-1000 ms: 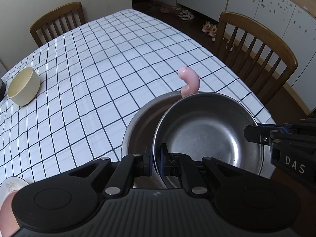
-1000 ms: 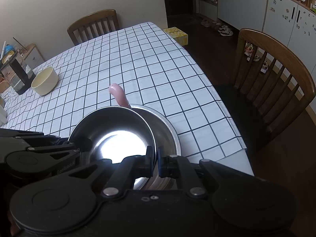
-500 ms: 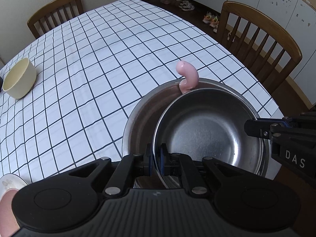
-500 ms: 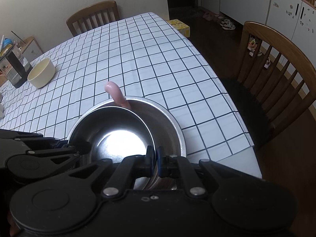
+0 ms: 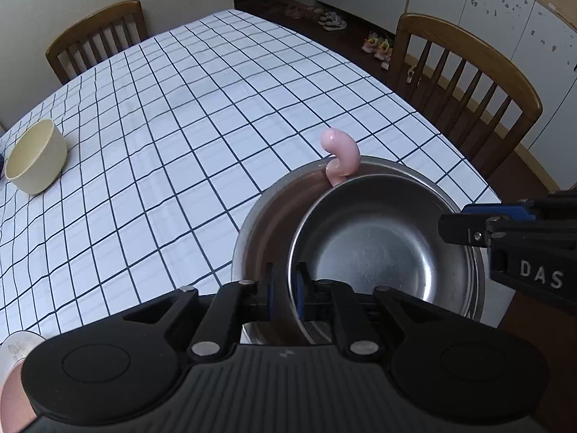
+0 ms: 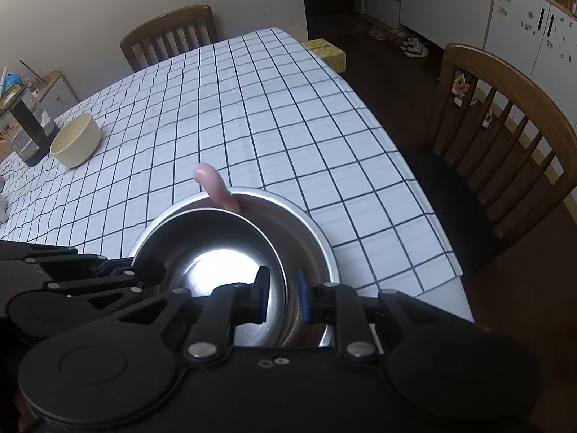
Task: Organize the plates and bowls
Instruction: 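Open both tools and withdraw them from the pot rim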
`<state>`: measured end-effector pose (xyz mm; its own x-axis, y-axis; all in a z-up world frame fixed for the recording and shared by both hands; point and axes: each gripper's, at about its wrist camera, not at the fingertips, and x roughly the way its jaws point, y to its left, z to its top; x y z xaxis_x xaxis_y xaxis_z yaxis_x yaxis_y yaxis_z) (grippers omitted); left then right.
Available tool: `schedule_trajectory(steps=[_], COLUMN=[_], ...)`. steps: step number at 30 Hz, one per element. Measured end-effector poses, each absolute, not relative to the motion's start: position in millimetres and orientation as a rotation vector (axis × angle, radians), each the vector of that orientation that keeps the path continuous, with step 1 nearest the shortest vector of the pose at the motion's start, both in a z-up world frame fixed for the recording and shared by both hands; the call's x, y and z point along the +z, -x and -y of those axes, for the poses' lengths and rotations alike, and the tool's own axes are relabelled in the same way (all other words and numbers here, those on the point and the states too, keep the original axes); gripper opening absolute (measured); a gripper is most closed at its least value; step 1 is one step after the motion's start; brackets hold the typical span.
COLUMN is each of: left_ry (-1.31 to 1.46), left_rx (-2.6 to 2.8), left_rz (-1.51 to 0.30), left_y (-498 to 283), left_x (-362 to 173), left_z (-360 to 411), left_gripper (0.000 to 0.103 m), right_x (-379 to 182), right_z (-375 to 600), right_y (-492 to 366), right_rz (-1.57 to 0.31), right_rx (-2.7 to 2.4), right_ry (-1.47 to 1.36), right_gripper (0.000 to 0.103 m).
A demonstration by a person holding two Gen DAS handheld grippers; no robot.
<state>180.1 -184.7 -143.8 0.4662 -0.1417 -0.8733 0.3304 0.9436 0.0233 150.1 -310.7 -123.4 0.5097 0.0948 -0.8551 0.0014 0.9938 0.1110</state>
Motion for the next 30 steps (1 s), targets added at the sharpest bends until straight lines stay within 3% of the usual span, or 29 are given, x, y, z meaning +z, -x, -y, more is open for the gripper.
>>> schedule_trajectory(steps=[6,11,16,21,30], left_ry=[-0.192,-0.167,-0.148,-0.149,-0.104], left_rx=[-0.282,-0.278,-0.281,-0.256,-0.181], left_rz=[-1.0,-0.949,-0.907,-0.851,-0.778], left_y=[-171.3,-161.3,-148.9,-136.5,-121.6], left_x=[-129.9,-113.6,-95.7,-79.9,-54.6], left_z=[177.4,168.6,158.5,146.4,112.8], left_gripper=[0.029,0.052,0.054,0.061,0.068], right_x=[-108.2,-97.8,-88.8,-74.6,-50.2], right_z=[304.5,298.2,293.4,284.7,262.6], right_y=[-145.1,-139.4,-131.5,-122.4,-115.4], right_rz=[-0.998,-0.973,-0.956,-0.915,-0.856], right_rx=[0.093,0.109,0.126,0.149,0.209], right_ry=[-0.093,-0.078,-0.078,-0.071,-0.083], right_gripper=[0.027,0.033,0.038,0.045,0.065])
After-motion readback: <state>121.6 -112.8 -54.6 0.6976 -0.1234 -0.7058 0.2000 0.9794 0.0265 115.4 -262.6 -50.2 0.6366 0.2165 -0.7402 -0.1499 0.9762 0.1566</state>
